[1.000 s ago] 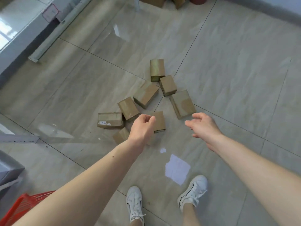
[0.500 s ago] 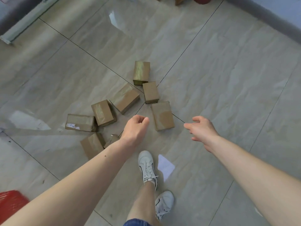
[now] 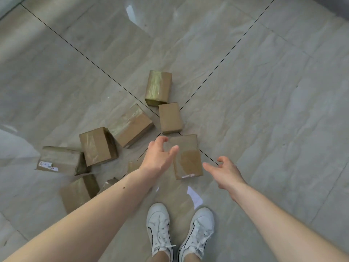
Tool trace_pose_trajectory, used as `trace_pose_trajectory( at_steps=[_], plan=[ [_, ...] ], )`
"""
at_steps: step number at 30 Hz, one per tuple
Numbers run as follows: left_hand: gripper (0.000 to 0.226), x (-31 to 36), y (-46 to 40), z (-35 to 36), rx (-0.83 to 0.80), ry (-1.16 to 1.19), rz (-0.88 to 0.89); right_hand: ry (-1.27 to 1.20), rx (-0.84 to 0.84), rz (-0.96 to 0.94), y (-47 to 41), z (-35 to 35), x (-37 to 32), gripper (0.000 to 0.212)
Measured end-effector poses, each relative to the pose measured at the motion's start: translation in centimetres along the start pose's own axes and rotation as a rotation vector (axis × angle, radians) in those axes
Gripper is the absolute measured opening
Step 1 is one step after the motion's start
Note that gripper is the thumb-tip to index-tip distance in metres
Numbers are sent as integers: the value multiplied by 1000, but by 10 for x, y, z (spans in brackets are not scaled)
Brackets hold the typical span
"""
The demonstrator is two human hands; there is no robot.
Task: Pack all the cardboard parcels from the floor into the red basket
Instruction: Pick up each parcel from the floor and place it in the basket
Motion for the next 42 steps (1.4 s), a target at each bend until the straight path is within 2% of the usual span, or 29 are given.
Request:
trace_pose_trajectory(
  at_steps=[5,11,17,21,25,28,33,36,42],
  plan=[
    [64,-36,-72,36,-58,-133,-11,-52,-83,75,-78,32,34,81],
    [78,-68,-144,78,-43,-86,-41,-156,-131,155,-139,71,71,84],
    [70,-77,-165,88,-2,-31,-72,-370,-186,197,-159,87,81,54],
    [65,-62,-146,79,26,3,-53,-358,-140,150,-139,70,71,40],
    [61,-42,-106,56,59,24,-52,-278,-66,80,-100,40,51,40],
    [63,-21,-70,30,70,13,-61,-171,-12,-21,-64,20,29,47],
    [45,2,-8,-22,103,75,-74,-82,0,-156,0,-4,-20,51],
    [51,8,27,-53,157,137,-109,-32,-12,-191,34,-9,-47,72],
    [42,-3,83,-97,246,307,-164,80,-56,-292,85,-4,-93,74]
  ],
)
Point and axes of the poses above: each hand's wrist, its own y-axis away from the middle knuckle, its own z-axis out of the palm, x = y × z, the point moved 1 cm from there along -y, towards the middle knuckle, and after that the axes turned 2 degrees about -x, right-handed, at the moved point
